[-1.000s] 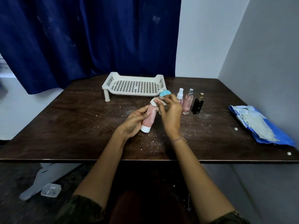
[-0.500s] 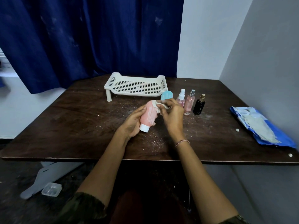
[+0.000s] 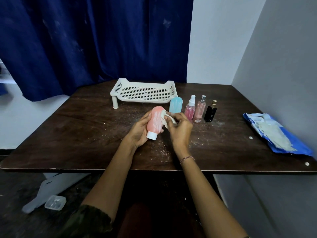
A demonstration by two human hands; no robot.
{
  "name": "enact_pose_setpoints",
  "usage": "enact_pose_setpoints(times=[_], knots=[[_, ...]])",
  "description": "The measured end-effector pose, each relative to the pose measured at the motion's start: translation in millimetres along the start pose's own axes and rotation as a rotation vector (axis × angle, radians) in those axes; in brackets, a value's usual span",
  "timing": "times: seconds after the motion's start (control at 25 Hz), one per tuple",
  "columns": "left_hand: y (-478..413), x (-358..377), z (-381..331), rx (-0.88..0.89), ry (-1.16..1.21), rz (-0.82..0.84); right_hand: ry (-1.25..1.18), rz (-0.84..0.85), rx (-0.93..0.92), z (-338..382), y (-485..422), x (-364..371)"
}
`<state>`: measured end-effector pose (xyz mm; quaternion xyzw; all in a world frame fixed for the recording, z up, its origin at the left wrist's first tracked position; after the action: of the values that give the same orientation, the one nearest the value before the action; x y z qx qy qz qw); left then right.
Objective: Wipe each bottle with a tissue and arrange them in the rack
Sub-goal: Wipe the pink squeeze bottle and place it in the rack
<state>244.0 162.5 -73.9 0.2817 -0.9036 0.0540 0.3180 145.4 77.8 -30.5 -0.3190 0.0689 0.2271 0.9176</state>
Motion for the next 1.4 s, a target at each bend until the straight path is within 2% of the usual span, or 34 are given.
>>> enact_pose_setpoints(times=[0.28, 0.48, 0.76, 1.04, 1.24, 1.4], knots=[[-2.2, -2.4, -0.4, 0.010, 0.018, 0.006, 0.035, -0.018, -0.015, 6.5, -5.8, -0.4], [-8.4, -13.9, -6.3, 0.091, 0.053, -0.074, -0.007, 0.005, -0.003, 0.3, 18.6, 7.0], [-9.0, -14.3, -3.4, 0.088, 0.032, -0.080, 0.046, -0.021, -0.027, 9.5, 0.1, 4.8], [-10.4, -26.9, -10.4, 0.150, 0.101, -0.193, 0.049, 0.113, 0.011, 6.5, 33.4, 22.5], [-6.2, -13.4, -5.2, 0.081, 0.124, -0.052, 0.102, 0.121, -0.032, 13.6, 21.8, 17.6], [-5.8, -10.3, -4.3, 0.094, 0.111, -0.042, 0.114, 0.101, -0.064, 16.8, 12.9, 15.4]])
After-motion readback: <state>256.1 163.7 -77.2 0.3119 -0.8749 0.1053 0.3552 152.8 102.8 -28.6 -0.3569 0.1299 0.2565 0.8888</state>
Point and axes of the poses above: each hand's wrist, its own y-axis away from the middle knuckle, its own x-axis out of the palm, z = x × y, the point moved 8 cm from there along -y, towards the middle knuckle, and after that the axes turned 4 degrees about -x, right-handed, at the moved point
